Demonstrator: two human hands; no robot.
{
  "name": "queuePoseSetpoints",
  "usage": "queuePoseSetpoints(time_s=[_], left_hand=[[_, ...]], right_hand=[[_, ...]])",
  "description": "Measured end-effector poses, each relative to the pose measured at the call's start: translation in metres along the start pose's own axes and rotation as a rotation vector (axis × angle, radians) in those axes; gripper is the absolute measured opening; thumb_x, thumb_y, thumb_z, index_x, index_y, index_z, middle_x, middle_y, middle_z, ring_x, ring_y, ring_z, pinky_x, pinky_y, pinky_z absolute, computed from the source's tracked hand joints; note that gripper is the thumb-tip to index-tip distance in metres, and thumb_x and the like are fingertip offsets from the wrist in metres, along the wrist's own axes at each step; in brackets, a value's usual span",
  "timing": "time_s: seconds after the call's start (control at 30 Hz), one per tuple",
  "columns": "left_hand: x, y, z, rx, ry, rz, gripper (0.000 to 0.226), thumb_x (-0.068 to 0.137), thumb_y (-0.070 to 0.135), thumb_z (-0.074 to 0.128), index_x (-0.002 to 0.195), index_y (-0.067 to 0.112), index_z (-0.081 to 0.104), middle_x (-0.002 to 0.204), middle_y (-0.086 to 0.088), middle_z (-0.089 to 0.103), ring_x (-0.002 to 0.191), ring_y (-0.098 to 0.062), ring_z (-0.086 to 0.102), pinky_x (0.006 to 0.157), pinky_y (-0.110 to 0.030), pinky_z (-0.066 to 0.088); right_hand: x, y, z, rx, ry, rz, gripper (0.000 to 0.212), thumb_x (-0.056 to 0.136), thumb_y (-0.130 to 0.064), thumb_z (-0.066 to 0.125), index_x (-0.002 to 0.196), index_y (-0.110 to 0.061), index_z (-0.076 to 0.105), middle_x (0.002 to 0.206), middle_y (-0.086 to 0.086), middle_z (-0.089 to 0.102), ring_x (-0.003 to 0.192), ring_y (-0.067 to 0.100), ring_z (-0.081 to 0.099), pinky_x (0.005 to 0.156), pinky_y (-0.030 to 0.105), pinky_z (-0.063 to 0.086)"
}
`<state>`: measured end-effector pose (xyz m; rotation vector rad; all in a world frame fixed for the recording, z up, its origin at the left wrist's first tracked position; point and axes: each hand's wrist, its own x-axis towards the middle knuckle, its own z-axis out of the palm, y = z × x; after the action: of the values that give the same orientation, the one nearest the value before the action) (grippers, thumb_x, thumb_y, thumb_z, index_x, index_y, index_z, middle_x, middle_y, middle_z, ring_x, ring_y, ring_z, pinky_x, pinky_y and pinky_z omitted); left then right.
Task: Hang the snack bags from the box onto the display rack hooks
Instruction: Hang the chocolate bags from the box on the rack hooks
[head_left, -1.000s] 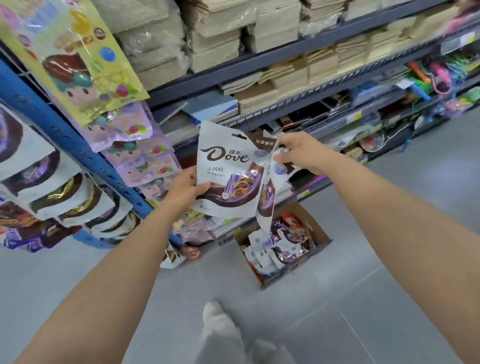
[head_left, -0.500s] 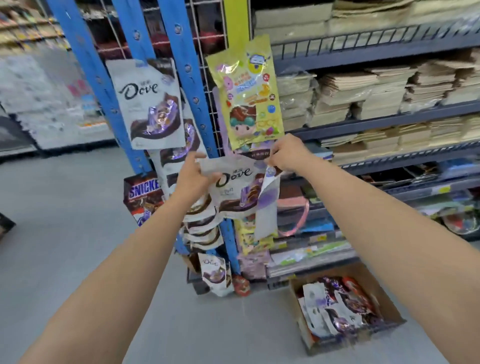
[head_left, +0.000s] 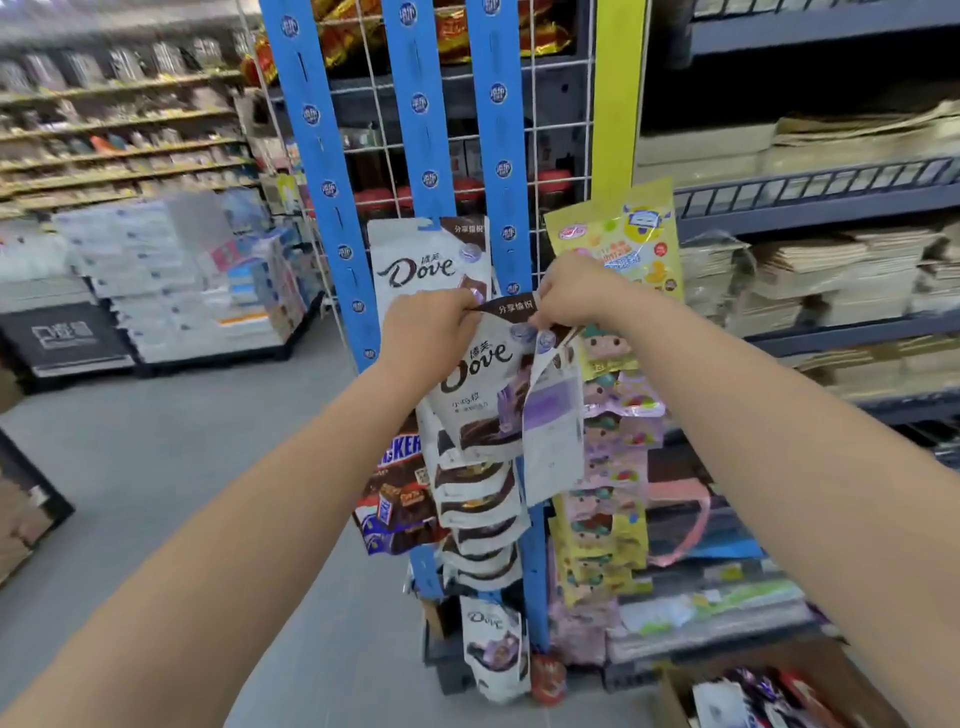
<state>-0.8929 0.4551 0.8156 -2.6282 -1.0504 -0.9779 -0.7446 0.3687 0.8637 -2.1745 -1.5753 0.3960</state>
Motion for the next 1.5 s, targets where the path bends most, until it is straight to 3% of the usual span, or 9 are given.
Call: queuePoseSetpoints(time_s=[0.17, 0.23, 0.33, 0.5, 0.83, 1.07, 1.27, 1.4, 1.5], left_hand=[[0.033, -0.014, -0.016, -0.218, 0.281, -0.019, 0.025, 0.089, 0.027, 0.053, 0.099, 0.016, 0.074, 0.095, -0.001, 0.074, 0.090, -0.021, 0.067, 0.077, -0.033, 0.048], [0.050, -0.017, -0.024, -0.262, 0.385, 0.003, 0.026, 0.086, 0.026, 0.053, 0.095, 0.016, 0.076, 0.089, -0.001, 0.075, 0.084, -0.020, 0.068, 0.078, -0.037, 0.050], [0.079, -0.027, -0.034, -0.266, 0.449, -0.035, 0.025, 0.087, 0.025, 0.053, 0.095, 0.019, 0.075, 0.091, 0.003, 0.074, 0.089, -0.018, 0.066, 0.087, -0.039, 0.045], [0.118, -0.050, -0.043, -0.192, 0.498, -0.074, 0.027, 0.089, 0.025, 0.050, 0.100, 0.020, 0.074, 0.093, 0.002, 0.074, 0.091, -0.020, 0.063, 0.091, -0.038, 0.037], [0.144, -0.052, -0.033, -0.216, 0.498, -0.277, 0.027, 0.090, 0.024, 0.049, 0.103, 0.021, 0.072, 0.103, 0.003, 0.072, 0.097, -0.018, 0.060, 0.095, -0.036, 0.030], [0.138, -0.042, -0.023, -0.356, 0.486, -0.294, 0.014, 0.085, 0.017, 0.050, 0.080, 0.018, 0.062, 0.067, 0.011, 0.055, 0.072, -0.016, 0.049, 0.088, -0.035, 0.030], [0.141, -0.040, -0.022, -0.329, 0.391, -0.179, 0.022, 0.087, 0.007, 0.047, 0.091, 0.009, 0.069, 0.095, -0.005, 0.069, 0.094, -0.022, 0.060, 0.086, -0.030, 0.037], [0.145, -0.045, -0.022, -0.403, 0.321, -0.123, 0.020, 0.086, 0.008, 0.051, 0.096, 0.012, 0.068, 0.087, 0.005, 0.060, 0.087, -0.015, 0.057, 0.083, -0.031, 0.046], [0.145, -0.045, -0.022, -0.408, 0.323, -0.100, 0.014, 0.087, 0.011, 0.055, 0.096, 0.010, 0.066, 0.089, 0.002, 0.062, 0.088, -0.016, 0.058, 0.082, -0.028, 0.044]], right_hand=[[0.012, -0.028, -0.033, -0.039, 0.106, -0.081, 0.018, 0.085, -0.015, 0.065, 0.069, -0.010, 0.058, 0.066, 0.003, 0.054, 0.053, 0.011, 0.048, 0.041, 0.013, 0.039], [0.016, -0.037, -0.046, -0.115, 0.181, -0.102, 0.012, 0.085, -0.012, 0.065, 0.091, -0.003, 0.067, 0.085, 0.009, 0.058, 0.069, 0.020, 0.054, 0.057, 0.021, 0.044], [0.023, -0.040, -0.062, -0.327, 0.319, -0.036, 0.045, 0.084, -0.004, 0.057, 0.128, -0.014, 0.054, 0.128, 0.007, 0.054, 0.109, 0.029, 0.056, 0.083, 0.031, 0.047], [0.038, -0.032, -0.073, -0.600, 0.753, 0.001, 0.022, 0.088, -0.004, 0.051, 0.106, -0.015, 0.059, 0.106, 0.011, 0.063, 0.101, 0.032, 0.059, 0.078, 0.034, 0.034], [0.067, -0.003, -0.083, -0.245, 1.472, -0.344, 0.016, 0.086, -0.016, 0.049, 0.087, -0.010, 0.064, 0.075, 0.009, 0.064, 0.071, 0.030, 0.057, 0.069, 0.033, 0.022], [0.078, -0.005, -0.061, -0.231, 0.954, -0.616, 0.019, 0.092, -0.018, 0.045, 0.096, -0.011, 0.063, 0.087, 0.005, 0.067, 0.082, 0.030, 0.057, 0.074, 0.028, 0.022], [0.084, 0.000, -0.045, -0.192, 0.632, -0.595, 0.019, 0.094, -0.019, 0.046, 0.100, -0.015, 0.063, 0.102, 0.001, 0.063, 0.095, 0.026, 0.058, 0.087, 0.039, 0.040], [0.090, 0.000, -0.042, -0.236, 0.456, -0.539, 0.021, 0.094, -0.022, 0.050, 0.107, -0.016, 0.066, 0.137, 0.000, 0.047, 0.121, 0.023, 0.048, 0.101, 0.039, 0.034], [0.098, 0.002, -0.037, -0.195, 0.497, -0.483, 0.023, 0.093, -0.025, 0.053, 0.107, -0.014, 0.067, 0.140, 0.002, 0.042, 0.121, 0.025, 0.049, 0.099, 0.038, 0.039]])
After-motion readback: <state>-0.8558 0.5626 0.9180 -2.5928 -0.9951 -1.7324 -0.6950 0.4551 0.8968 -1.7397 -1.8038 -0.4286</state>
